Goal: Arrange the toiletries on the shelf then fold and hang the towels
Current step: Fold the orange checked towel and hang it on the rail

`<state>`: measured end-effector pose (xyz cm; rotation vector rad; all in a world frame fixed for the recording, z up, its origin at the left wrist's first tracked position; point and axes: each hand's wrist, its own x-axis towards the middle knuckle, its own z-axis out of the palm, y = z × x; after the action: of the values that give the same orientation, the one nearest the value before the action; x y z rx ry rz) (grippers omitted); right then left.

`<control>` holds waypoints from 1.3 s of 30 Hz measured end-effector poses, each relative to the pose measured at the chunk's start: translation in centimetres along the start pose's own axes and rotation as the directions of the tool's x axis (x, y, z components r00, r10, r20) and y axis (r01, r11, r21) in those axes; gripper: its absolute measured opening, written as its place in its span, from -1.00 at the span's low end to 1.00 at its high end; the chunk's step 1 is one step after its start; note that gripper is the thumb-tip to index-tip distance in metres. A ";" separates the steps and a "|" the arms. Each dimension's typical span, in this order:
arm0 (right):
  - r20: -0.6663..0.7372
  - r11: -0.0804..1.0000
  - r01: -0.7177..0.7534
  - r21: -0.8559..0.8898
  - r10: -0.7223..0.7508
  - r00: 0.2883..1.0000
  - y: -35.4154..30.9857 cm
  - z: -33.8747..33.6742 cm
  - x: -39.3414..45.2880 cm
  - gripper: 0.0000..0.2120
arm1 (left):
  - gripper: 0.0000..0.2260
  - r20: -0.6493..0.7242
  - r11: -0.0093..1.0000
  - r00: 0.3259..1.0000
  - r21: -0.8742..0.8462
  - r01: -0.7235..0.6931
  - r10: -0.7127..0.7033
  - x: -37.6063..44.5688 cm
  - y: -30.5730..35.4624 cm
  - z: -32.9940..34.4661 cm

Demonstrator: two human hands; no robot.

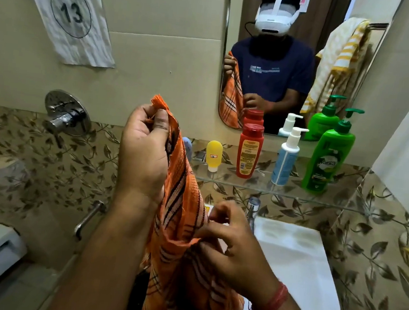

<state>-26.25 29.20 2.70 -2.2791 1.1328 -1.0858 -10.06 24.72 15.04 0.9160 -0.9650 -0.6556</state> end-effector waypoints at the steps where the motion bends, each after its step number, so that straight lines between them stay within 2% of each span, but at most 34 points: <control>1: -0.061 0.995 0.086 -0.049 -0.089 0.994 -0.8 -0.1 0.2 -0.93 | -0.86 -0.016 1.000 1.000 0.000 -0.003 0.003 0.3 -0.2 -0.1; 3: -0.090 0.954 0.271 -0.131 -0.284 0.955 -2.5 -0.1 0.5 -0.94 | -0.85 -0.036 1.000 0.999 -0.012 0.004 -0.005 0.7 -0.5 -0.2; 5: -0.058 0.917 0.356 -0.178 -0.371 0.927 -3.8 0.1 0.9 -0.93 | -0.86 -0.038 1.000 0.999 0.004 0.012 -0.012 1.0 -0.7 0.0; 11: 0.058 0.887 0.196 -0.419 -0.189 0.980 -3.1 1.4 2.2 -0.83 | -0.86 -0.018 1.000 1.000 0.027 0.004 -0.004 1.7 -1.2 0.1; 13: 0.108 0.874 0.127 -0.469 -0.086 0.990 -2.2 1.7 2.2 -0.72 | -0.85 -0.021 1.000 1.000 0.015 0.011 -0.011 1.7 -1.0 0.1; 15: 0.131 0.868 0.047 -0.494 0.021 0.991 -1.3 2.1 2.3 -0.75 | -0.86 -0.028 0.999 0.999 -0.019 0.029 -0.029 1.7 -0.9 0.2; 21: 0.073 0.940 -0.070 -0.333 0.100 0.992 1.1 2.7 2.9 -0.82 | -0.87 -0.008 0.998 0.999 -0.043 0.034 -0.035 1.9 -0.6 0.6; 25: 0.148 0.962 -0.122 -0.245 0.162 0.976 2.7 1.5 2.7 -0.91 | -0.88 -0.075 0.998 0.997 -0.065 0.026 -0.031 3.1 -0.8 0.1; 30: 0.123 0.948 -0.260 -0.186 0.285 0.951 5.2 -1.7 2.4 -0.72 | -0.84 -0.176 0.998 0.984 -0.057 -0.001 -0.009 4.9 -2.1 -1.1; 34: 0.138 0.934 -0.306 -0.182 0.333 0.933 6.4 -2.9 2.1 -0.79 | -0.84 -0.199 0.999 0.980 -0.040 -0.012 0.004 4.9 -2.6 -1.0; 37: 0.121 0.929 -0.361 -0.086 0.369 0.921 6.8 -3.8 1.4 -0.90 | -0.85 -0.237 0.998 0.971 -0.056 -0.027 0.013 5.4 -2.3 -1.2; 39: 0.111 0.920 -0.388 -0.051 0.392 0.913 6.9 -4.6 1.1 -0.88 | -0.84 -0.252 0.998 0.967 -0.058 -0.038 0.022 5.5 -2.2 -1.3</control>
<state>-32.88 24.12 1.90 -1.9839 1.4786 -0.7707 -6.69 19.62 14.95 0.9033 -0.7264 -0.5265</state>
